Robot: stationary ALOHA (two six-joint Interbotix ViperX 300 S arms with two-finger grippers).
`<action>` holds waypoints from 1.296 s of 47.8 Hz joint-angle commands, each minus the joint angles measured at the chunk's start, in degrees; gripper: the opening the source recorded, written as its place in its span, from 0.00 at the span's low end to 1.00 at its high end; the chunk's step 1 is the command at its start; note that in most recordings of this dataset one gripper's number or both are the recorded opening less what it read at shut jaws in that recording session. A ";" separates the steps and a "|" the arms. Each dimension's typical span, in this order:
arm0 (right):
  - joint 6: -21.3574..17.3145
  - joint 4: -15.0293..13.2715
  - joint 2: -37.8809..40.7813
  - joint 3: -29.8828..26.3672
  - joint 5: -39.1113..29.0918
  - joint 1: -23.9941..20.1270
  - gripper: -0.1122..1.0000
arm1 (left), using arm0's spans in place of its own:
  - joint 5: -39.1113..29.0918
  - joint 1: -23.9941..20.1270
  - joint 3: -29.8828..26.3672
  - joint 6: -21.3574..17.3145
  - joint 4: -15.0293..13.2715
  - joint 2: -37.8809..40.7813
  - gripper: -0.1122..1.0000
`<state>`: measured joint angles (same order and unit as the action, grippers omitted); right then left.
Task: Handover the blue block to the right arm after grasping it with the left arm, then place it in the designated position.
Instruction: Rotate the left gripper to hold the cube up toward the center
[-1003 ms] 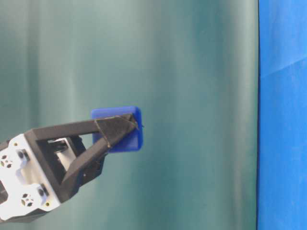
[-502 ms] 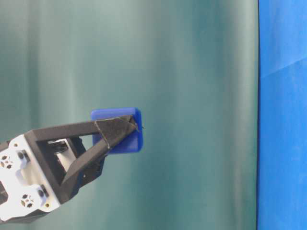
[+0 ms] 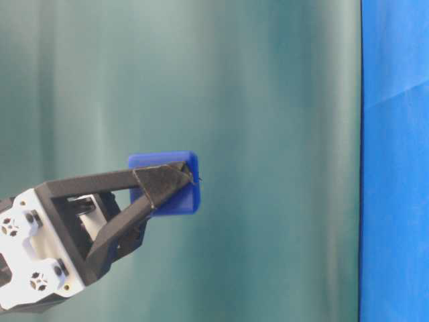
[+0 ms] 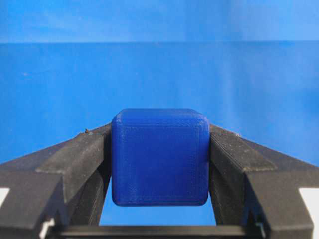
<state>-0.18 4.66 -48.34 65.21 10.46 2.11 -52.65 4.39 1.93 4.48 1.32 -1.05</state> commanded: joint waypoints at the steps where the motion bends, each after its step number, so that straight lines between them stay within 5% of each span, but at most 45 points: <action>1: 0.00 0.09 0.18 -1.58 0.26 0.09 0.97 | 0.26 -0.18 -1.14 0.09 0.18 -1.49 0.54; 44: 0.00 0.09 0.18 -1.58 0.26 0.09 0.97 | 1.05 -0.18 -0.53 0.18 0.18 -1.93 0.54; 62: 0.18 -0.09 0.18 -1.67 0.26 0.09 0.97 | 12.04 -0.09 7.56 0.53 0.18 -7.21 0.54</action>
<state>0.09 4.57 -48.34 65.21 10.55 2.02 -43.59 4.39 8.79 4.92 1.32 -5.36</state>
